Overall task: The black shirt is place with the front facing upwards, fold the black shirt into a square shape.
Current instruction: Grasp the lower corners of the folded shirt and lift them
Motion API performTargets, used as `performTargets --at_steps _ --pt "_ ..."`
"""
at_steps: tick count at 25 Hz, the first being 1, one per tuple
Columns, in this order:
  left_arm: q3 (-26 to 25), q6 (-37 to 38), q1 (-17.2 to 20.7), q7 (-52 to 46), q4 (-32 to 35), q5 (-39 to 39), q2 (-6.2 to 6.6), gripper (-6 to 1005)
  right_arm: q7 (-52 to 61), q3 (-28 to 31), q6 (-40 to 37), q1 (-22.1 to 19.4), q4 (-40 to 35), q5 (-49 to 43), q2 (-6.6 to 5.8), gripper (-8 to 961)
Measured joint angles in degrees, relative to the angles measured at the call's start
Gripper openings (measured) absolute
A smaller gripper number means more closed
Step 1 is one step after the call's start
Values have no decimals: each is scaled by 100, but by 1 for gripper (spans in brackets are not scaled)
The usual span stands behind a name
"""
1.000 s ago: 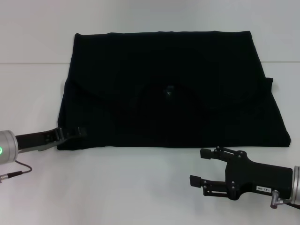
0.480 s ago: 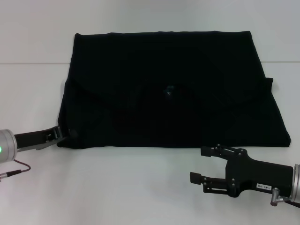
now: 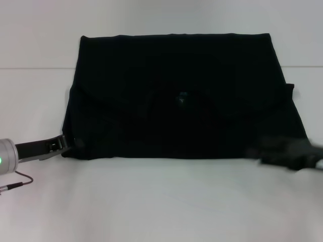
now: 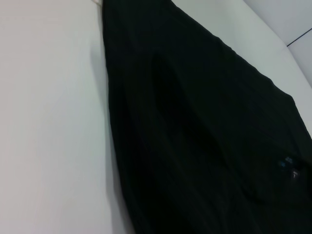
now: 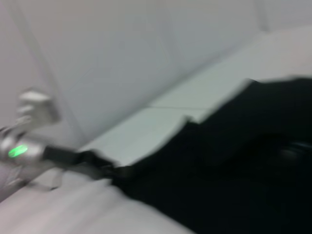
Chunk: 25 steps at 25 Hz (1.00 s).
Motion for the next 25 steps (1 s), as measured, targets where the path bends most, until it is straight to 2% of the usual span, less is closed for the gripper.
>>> performTargets --at_steps 2,5,7,9,11,15,18,25 --pt "0 7 4 1 20 -6 5 23 1325 -2 60 -43 -643 -302 -190 889" --pt "0 18 6 3 54 -10 3 23 3172 8 22 62 -1255 -1024 -556 889" --pt "0 29 8 11 62 -14 8 23 4392 96 -29 309 -1415 -1674 -808 886" --pt "-7 37 18 33 69 -17 10 23 5201 310 -166 631 -1451 -2370 -944 883" --pt "-13 40 28 49 83 -17 1 24 5543 510 -242 906 -1465 -2978 -959 883" --pt "-17 79 42 74 117 -18 -4 24 5502 557 7 1376 -1342 -3869 -841 884" --pt "-17 106 50 86 125 -18 -4 26 5431 392 324 1577 -1041 -4006 -774 883" --pt "-17 111 63 95 125 -17 -1 31 5326 -34 1243 1778 -151 -4034 -741 875"
